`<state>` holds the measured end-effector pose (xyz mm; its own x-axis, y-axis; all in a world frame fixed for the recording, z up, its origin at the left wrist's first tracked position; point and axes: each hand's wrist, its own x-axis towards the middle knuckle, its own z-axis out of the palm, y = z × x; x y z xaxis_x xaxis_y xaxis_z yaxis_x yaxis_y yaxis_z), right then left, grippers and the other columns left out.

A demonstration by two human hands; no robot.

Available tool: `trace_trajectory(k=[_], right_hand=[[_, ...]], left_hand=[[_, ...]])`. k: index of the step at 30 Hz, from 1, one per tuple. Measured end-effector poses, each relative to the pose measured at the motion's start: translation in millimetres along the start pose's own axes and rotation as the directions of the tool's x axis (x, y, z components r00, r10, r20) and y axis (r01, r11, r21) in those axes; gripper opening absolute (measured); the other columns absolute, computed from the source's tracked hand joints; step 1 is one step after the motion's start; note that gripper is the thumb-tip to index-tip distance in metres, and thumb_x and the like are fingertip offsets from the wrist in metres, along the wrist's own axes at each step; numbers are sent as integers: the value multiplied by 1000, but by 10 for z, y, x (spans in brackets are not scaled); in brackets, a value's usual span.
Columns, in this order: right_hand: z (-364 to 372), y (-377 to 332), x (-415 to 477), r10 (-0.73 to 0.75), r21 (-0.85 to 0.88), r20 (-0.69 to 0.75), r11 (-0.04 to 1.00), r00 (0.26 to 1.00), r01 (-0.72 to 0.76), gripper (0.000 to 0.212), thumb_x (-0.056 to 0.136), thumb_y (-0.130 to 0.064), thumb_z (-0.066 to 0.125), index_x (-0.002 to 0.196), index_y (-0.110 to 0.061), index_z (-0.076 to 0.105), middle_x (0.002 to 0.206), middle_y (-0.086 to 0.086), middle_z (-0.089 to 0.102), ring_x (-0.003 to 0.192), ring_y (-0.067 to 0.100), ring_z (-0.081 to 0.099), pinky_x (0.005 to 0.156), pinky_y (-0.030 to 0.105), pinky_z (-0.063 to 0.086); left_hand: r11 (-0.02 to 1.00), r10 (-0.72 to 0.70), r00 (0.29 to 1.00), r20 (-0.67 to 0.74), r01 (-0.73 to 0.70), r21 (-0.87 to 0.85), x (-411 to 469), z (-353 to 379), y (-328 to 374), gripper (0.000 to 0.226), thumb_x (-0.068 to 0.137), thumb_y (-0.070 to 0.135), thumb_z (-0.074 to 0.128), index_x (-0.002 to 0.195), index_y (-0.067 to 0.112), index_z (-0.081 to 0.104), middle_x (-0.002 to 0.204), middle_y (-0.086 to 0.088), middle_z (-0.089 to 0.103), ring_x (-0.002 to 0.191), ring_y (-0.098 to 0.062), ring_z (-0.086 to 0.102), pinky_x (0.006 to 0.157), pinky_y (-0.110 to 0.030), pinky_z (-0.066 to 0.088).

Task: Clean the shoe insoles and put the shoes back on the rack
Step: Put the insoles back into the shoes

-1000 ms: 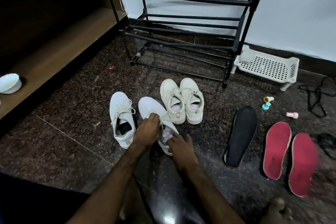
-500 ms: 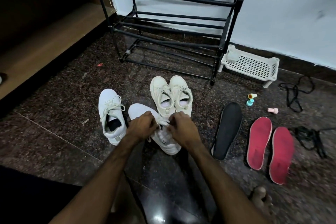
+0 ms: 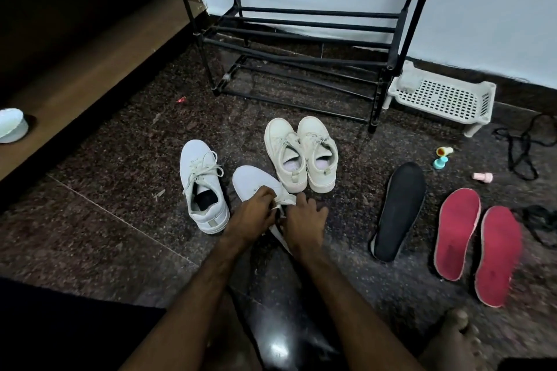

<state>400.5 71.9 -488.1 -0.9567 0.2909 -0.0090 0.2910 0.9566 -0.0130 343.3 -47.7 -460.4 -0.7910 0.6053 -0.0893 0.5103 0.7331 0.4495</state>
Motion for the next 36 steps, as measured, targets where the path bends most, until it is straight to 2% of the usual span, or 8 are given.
trace_trajectory(k=[5, 8, 14, 17, 21, 26, 30, 36], right_hand=[[67, 130, 64, -203, -22, -83, 979, 976, 202, 18, 61, -39, 76, 65, -23, 68, 77, -1, 60, 65, 25, 56, 65, 38, 37], [-4, 226, 117, -442, -120, -202, 897, 874, 426, 16, 58, -33, 77, 65, -22, 67, 75, -1, 59, 63, 24, 55, 61, 37, 40], [-6, 392, 240, -656, -198, -149, 753, 740, 628, 19, 58, -30, 78, 68, -19, 66, 73, -1, 59, 48, 18, 56, 41, 25, 40], [-38, 477, 319, -678, -152, -117, 735, 726, 661, 28, 53, -33, 87, 67, -19, 67, 71, -1, 60, 40, 15, 56, 31, 20, 32], [-62, 570, 437, -686, -37, -168, 722, 708, 691, 27, 56, -26, 88, 72, -16, 68, 74, 3, 60, 37, 20, 55, 30, 22, 30], [-75, 460, 380, -605, 85, -294, 754, 740, 651, 10, 80, -18, 54, 85, -13, 48, 74, 7, 57, 38, 25, 55, 30, 26, 28], [-132, 453, 413, -552, 109, -192, 810, 811, 576, 31, 85, -28, 65, 96, -14, 39, 80, 7, 60, 60, 30, 65, 41, 31, 29], [-220, 516, 496, -597, 57, -3, 801, 803, 596, 29, 100, -34, 40, 117, -13, 49, 108, 8, 64, 98, 31, 61, 59, 37, 37]], left_hand=[[992, -58, 997, -41, 62, 107, -52, 48, 92, 21, 89, 24, 57, 101, 7, 53, 115, -9, 51, 101, -28, 54, 73, -37, 37], [959, -144, 985, -94, 162, 231, -54, 125, 191, 26, 90, 32, 53, 103, 10, 54, 112, -8, 52, 103, -27, 53, 74, -41, 40], [912, -199, 975, -102, 222, 344, -26, 164, 289, 36, 65, 34, 79, 86, 12, 60, 86, -7, 60, 71, -26, 64, 46, -33, 43], [944, -217, 972, -89, 232, 235, 11, 168, 331, 25, 90, 25, 56, 111, 11, 52, 111, -9, 57, 101, -31, 60, 70, -42, 45], [967, -198, 979, -53, 204, 150, 34, 107, 288, 32, 90, 17, 50, 122, 17, 45, 117, -6, 58, 108, -30, 57, 77, -44, 44], [974, -158, 986, -47, 164, 158, 41, 40, 152, 32, 87, 18, 54, 119, 19, 49, 116, -1, 62, 107, -29, 59, 77, -39, 44], [994, -87, 994, -72, 92, 64, -11, 46, 28, 23, 85, 18, 55, 106, 14, 47, 106, -4, 65, 99, -33, 61, 70, -39, 43], [966, -62, 995, -74, 79, 245, 52, 15, 66, 26, 92, 35, 50, 111, 16, 46, 100, -8, 68, 90, -38, 64, 63, -39, 42]])
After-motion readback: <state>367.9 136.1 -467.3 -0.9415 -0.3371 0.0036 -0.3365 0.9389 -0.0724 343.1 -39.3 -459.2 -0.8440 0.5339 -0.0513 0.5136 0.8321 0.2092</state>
